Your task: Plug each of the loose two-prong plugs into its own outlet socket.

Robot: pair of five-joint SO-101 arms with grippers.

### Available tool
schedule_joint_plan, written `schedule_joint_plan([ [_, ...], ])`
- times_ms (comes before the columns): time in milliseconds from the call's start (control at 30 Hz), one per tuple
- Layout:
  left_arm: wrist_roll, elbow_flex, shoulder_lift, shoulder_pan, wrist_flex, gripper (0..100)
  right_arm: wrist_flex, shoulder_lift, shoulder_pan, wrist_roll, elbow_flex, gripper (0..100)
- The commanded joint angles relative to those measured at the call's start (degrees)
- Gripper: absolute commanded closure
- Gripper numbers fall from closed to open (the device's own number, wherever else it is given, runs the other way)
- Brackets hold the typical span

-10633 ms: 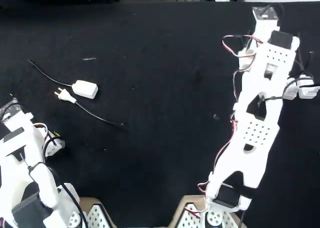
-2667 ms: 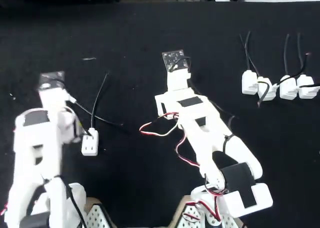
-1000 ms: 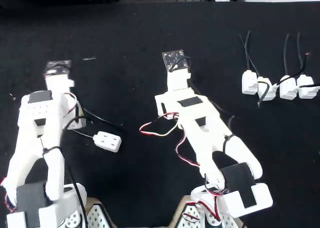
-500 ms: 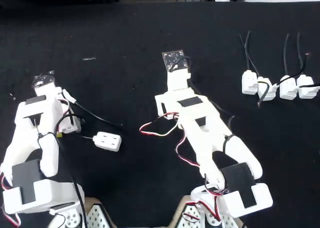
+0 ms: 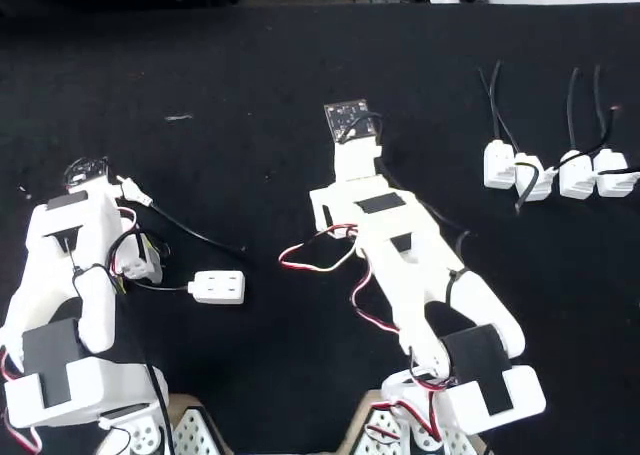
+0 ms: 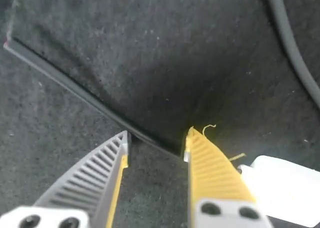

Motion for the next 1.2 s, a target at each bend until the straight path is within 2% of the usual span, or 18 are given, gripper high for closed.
schedule_joint_plan([
  [0, -0.09, -1.63, 0.09, -2.24, 0.79, 81, -1.49, -2.86, 0.88, -0.26, -1.63, 76.9],
  [167, -0.18, -4.79, -3.69, -4.35, 3.08, 81, -1.58, -2.86, 0.88, -0.26, -1.63, 76.9],
  [333, 0.35, -15.78, -10.11, -3.47, 9.14, 81, -1.58, -2.86, 0.97, -0.26, -1.54, 76.9],
  [467, 4.22, -20.7, -9.85, -2.77, 4.13, 81, -1.58, -2.86, 0.97, -0.26, -1.54, 76.9],
  [567, 9.76, -20.62, -5.98, -1.8, -4.31, 81, -1.58, -2.86, 0.97, -0.26, -1.54, 76.9],
  [700, 15.91, -21.76, 2.99, 1.45, -10.64, 81, -1.58, -2.86, 0.97, -0.26, -1.54, 76.9],
  [833, 20.92, -26.68, 11.43, 4.09, -10.37, 81, -1.58, -2.95, 0.97, -0.26, -1.54, 76.9],
  [967, 26.11, -33.19, 18.64, 3.82, -8.26, 81, -1.58, -3.03, 0.97, -0.26, -1.54, 76.9],
  [1167, 29.01, -41.01, 28.57, 4.18, -7.82, 81, -1.58, -3.21, 0.97, -0.26, -1.54, 76.9],
])
